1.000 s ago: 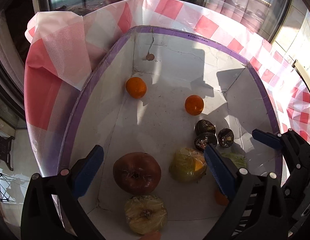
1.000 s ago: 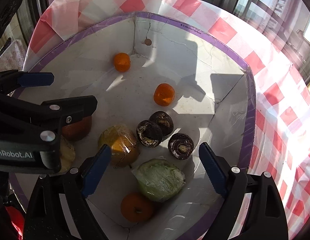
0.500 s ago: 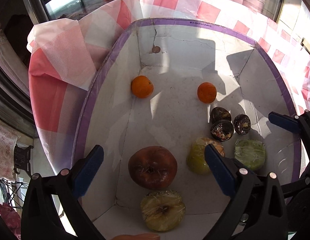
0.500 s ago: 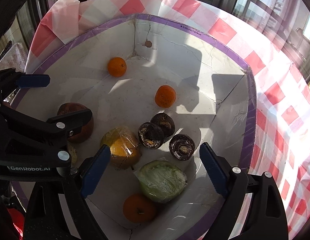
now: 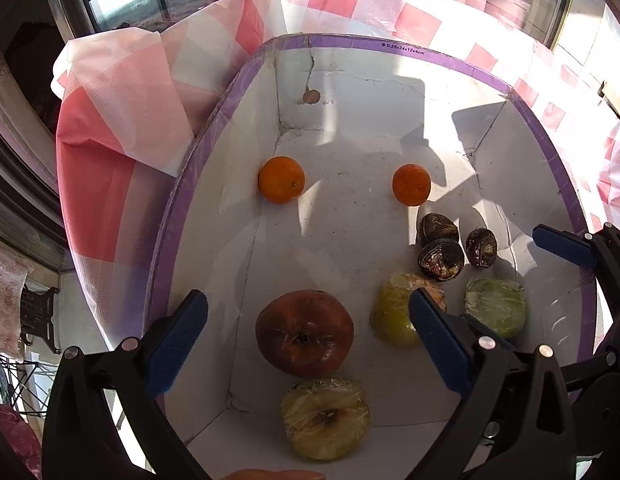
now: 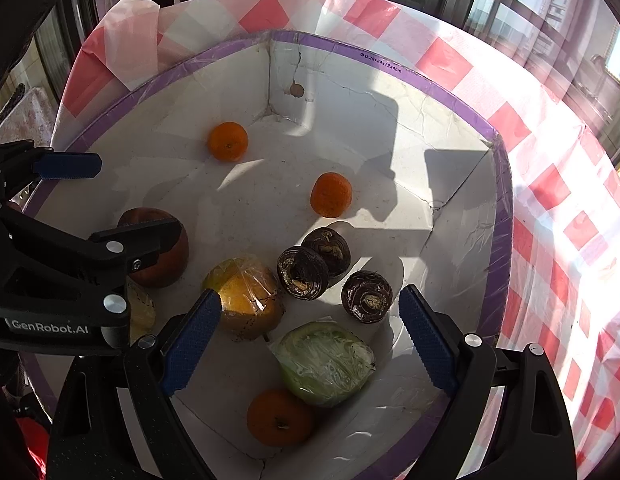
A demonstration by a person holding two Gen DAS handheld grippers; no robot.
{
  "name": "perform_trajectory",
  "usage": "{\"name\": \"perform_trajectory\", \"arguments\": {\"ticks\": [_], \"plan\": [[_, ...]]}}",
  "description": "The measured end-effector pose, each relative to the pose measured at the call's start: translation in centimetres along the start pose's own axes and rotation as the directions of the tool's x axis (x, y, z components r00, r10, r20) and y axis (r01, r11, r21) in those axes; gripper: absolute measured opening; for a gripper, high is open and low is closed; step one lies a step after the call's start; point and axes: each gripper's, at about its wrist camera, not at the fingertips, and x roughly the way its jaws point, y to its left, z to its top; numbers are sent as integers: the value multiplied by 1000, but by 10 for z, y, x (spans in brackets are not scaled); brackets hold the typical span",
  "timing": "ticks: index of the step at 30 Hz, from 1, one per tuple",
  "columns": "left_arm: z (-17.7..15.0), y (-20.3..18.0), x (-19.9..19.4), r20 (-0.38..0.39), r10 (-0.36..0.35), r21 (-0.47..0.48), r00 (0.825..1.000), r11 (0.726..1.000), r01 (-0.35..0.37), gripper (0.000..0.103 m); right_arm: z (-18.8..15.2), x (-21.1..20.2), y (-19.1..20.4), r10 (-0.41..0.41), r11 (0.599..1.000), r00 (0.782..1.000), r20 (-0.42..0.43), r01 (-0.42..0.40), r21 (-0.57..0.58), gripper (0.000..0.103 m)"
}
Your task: Organize fruits
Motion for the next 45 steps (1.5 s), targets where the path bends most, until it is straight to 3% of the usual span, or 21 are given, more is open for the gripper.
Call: {"name": "perform_trajectory", "arguments": {"ticks": [45], "plan": [[-2, -1, 2, -13, -11, 1, 1000, 1000, 11, 101, 1, 0, 0, -1, 1000, 1000, 1, 1, -1, 87]]}}
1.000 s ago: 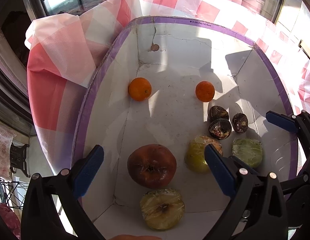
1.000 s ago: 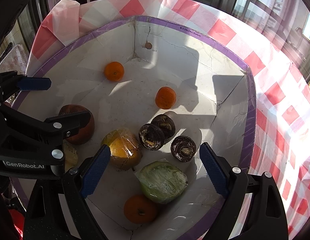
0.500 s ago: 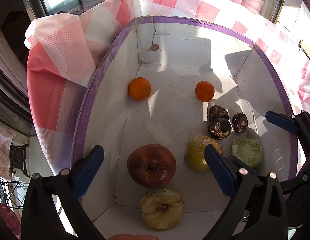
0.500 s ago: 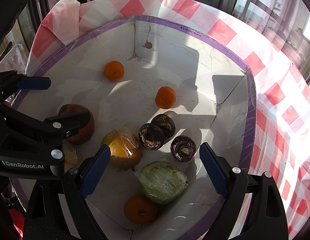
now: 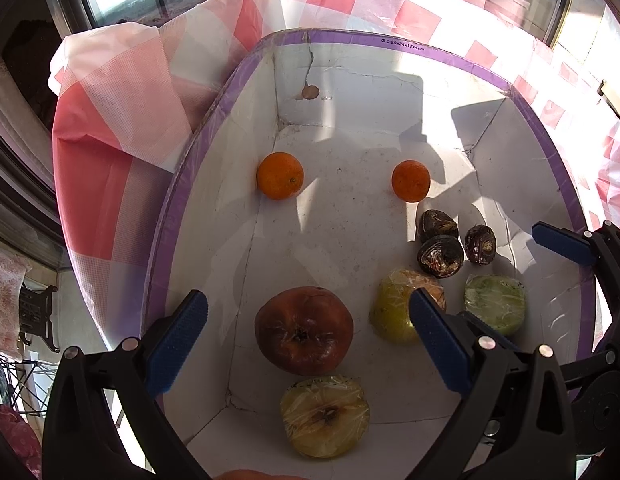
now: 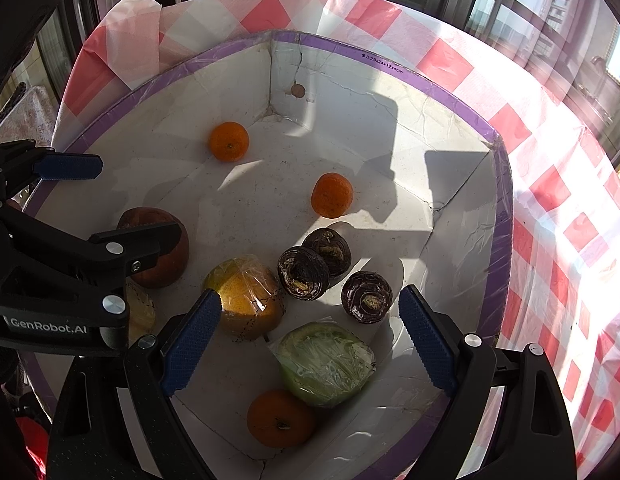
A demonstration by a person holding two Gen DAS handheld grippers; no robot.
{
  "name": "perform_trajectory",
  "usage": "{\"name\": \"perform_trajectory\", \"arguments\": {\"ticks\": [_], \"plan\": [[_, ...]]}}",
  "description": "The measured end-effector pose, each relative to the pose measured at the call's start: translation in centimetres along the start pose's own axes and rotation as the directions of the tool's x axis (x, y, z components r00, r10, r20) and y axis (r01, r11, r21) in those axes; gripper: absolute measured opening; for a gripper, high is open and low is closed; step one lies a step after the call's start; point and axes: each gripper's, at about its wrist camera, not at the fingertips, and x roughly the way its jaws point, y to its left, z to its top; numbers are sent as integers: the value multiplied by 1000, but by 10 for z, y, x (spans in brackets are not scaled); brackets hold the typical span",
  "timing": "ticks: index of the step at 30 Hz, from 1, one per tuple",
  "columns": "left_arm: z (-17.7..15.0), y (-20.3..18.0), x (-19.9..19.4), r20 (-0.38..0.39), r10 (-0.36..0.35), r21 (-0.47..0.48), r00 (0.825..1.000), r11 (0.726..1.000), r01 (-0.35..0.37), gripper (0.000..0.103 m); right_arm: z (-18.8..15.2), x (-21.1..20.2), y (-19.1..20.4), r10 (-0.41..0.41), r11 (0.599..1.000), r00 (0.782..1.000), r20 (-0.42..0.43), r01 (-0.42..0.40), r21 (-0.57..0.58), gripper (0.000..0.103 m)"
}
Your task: Organize fruits
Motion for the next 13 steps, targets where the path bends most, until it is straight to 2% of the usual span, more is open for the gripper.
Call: {"name": "perform_trajectory", "arguments": {"ticks": [5, 10, 13], "plan": [[-3, 4, -5, 34, -22, -24, 999, 999, 23, 100, 0, 0, 0, 4, 1000, 1000, 6, -4, 2, 87], [-1, -3, 0, -4, 35, -12, 999, 999, -35, 99, 2, 0, 2, 3, 1000, 1000, 2, -3, -9, 87], [1, -3, -1, -16, 78, -56, 997, 995, -79, 99, 1, -2, 3, 12, 1000, 1000, 13, -11, -24, 87]]}}
